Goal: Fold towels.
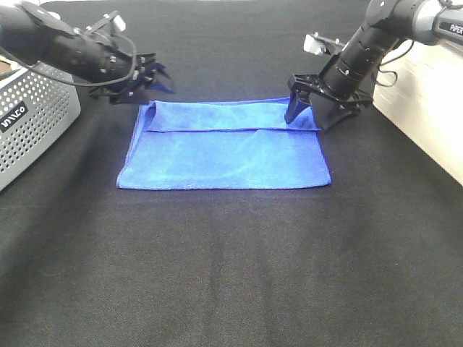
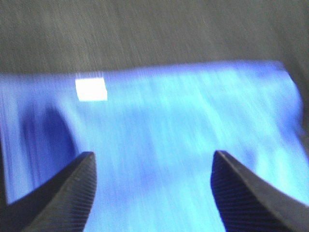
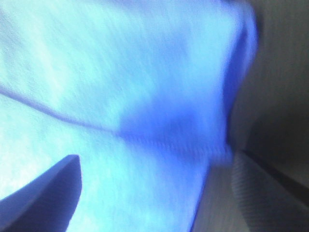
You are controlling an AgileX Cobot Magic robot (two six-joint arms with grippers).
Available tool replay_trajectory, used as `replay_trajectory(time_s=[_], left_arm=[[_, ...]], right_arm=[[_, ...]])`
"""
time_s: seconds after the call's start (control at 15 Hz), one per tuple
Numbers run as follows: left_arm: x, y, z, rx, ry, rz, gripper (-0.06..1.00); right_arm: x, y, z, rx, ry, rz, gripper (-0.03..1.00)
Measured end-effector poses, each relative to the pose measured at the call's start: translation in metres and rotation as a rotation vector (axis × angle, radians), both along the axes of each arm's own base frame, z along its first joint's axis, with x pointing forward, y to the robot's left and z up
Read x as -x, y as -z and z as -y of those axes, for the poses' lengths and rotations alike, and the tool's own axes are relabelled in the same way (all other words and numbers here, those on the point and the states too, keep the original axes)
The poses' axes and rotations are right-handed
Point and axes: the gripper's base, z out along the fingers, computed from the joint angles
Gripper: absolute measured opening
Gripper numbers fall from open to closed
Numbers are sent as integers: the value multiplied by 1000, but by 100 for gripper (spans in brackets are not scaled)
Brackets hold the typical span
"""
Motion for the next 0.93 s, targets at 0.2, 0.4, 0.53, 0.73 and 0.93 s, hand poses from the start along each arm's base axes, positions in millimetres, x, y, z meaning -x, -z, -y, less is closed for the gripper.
replay_trajectory(time_s=[0.2,0.4,0.53,0.73,0.93], left_arm=[[19,8,-7,-37,35,-170,63],[45,8,-14,-58,-29,-224,63],[61,9,-19,-78,-70,-234,63],[94,22,-26,-103,-124,-301,63],[103,29,-28,-111,-138,-330,63]], right_arm=[[8,0,1,0,43,-109,74],[11,-11,3,26,32,-106,73],[20,-20,5,43,28,-115,73],[55,-24,11,64,36,-139,73],[86,-7,20,98,86,-65,73]])
